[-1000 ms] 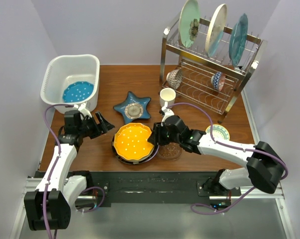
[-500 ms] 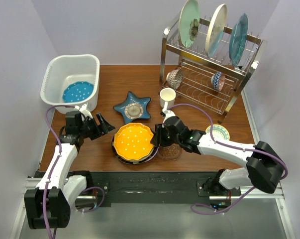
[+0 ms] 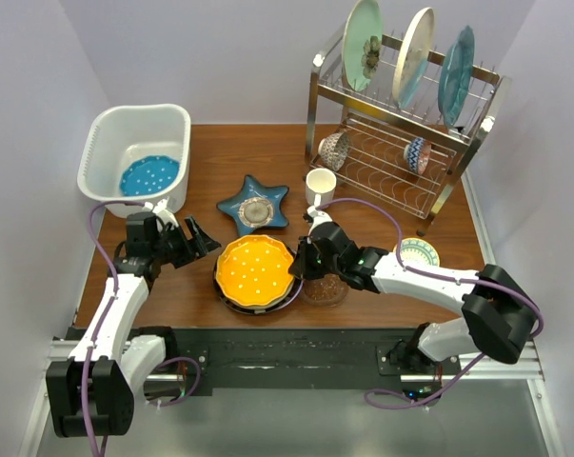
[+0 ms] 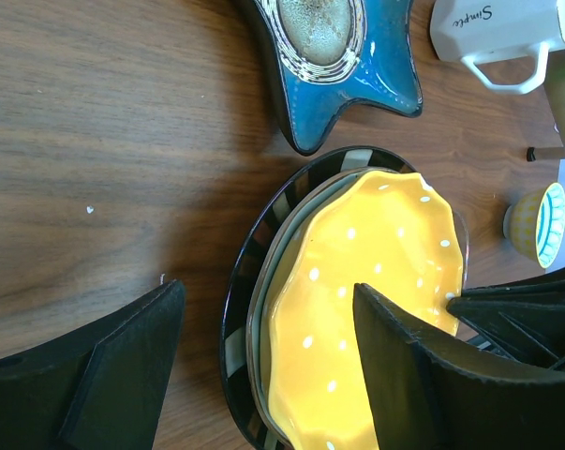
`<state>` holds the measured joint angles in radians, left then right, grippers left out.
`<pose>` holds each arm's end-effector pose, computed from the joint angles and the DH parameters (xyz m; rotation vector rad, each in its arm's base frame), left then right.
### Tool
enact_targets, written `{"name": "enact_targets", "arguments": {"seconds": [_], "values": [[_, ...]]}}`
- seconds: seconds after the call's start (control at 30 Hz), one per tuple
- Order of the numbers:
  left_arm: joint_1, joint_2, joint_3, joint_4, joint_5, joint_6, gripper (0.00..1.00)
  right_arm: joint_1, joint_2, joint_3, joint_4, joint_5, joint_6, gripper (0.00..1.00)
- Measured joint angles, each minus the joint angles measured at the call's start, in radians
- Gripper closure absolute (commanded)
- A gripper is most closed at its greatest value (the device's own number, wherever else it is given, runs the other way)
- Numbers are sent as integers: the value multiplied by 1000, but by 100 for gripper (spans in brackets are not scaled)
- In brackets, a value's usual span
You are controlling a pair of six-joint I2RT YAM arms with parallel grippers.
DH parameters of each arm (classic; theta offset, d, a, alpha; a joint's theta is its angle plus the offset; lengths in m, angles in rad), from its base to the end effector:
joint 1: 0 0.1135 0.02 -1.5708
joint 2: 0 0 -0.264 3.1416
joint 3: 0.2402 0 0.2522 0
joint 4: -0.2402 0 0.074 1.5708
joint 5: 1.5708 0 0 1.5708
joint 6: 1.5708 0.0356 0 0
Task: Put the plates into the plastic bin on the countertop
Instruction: Pick up the plate at the center of the board.
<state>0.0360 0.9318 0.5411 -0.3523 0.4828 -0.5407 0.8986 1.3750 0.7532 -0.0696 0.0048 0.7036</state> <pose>0.1901 -0.0097 0.2162 -0.4215 2.3081 -0.8119 0.1789 0.2246 0.2087 -0.2314 2.3935 0.8083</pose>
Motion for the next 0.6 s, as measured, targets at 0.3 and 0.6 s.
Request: {"name": "enact_targets", "arguments": {"seconds": [0.3, 0.6], "values": [[-6, 0, 0, 0, 0, 0, 24, 0, -16, 0, -12, 8, 0, 100], [-7, 0, 0, 0, 19, 1, 26, -1, -82, 0, -69, 39, 0, 100]]}}
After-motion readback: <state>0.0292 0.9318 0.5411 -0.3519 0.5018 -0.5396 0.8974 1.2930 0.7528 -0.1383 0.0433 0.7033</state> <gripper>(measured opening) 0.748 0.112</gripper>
